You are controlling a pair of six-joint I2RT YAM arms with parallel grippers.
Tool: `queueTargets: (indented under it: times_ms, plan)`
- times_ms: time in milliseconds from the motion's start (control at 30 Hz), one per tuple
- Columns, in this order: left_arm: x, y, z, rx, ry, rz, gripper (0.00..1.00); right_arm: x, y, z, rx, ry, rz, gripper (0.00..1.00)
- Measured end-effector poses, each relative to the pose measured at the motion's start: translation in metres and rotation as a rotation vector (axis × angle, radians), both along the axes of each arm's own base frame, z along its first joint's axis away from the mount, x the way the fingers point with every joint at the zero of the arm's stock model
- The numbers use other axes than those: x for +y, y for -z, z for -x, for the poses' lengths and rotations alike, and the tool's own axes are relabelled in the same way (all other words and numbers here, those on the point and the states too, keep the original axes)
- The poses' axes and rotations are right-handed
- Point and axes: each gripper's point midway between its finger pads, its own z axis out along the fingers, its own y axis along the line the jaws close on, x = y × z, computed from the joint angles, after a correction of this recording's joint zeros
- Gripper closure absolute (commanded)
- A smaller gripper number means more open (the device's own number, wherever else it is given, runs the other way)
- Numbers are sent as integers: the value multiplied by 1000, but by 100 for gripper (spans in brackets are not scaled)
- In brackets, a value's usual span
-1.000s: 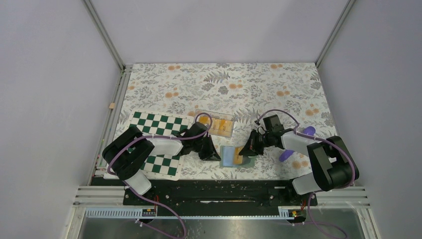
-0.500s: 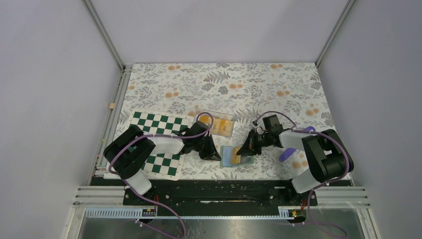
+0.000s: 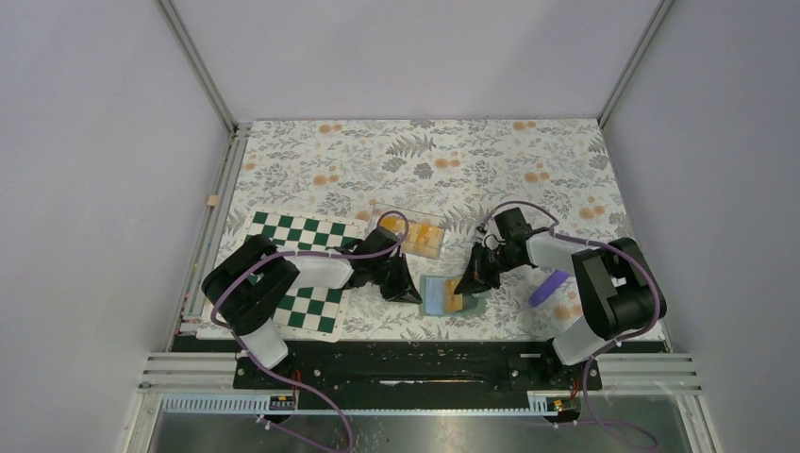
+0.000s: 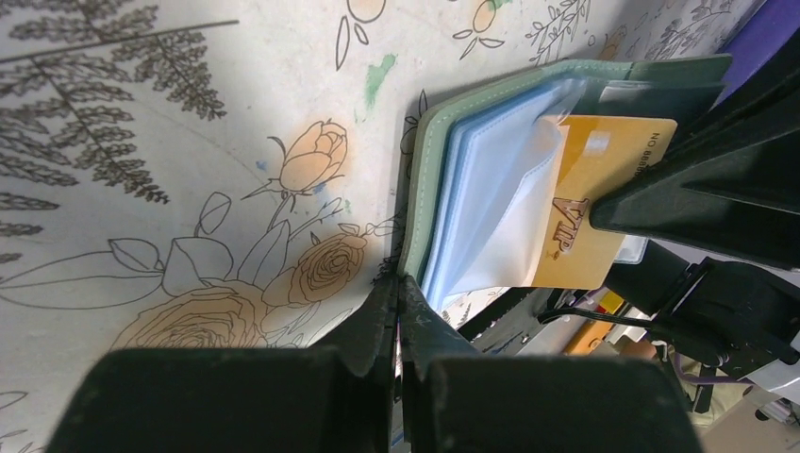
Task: Put the credit cards into the card holder
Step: Insert the credit card into the card holder.
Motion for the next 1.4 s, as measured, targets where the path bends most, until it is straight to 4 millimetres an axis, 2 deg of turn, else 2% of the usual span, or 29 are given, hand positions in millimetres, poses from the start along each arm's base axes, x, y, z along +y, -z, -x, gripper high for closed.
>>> queueTargets:
  times_ms: [400,600,833,1167,1400]
  plan:
    - [-2,0,-1,-2,4,6,100,-7,-18,-11,-130,23,47,98]
    - [-2,0,-1,-2,4,6,100,-7,-13,-8,-113,31,45,100]
    - [-2,0,-1,-3,4,6,100,-7,-4,8,-40,61,21,100]
    - [-2,0,-1,-2,5,6,100,-4,-5,8,-23,75,-13,100]
    - [-2,0,-1,-2,5,6,100,-10,-3,10,-29,69,19,100]
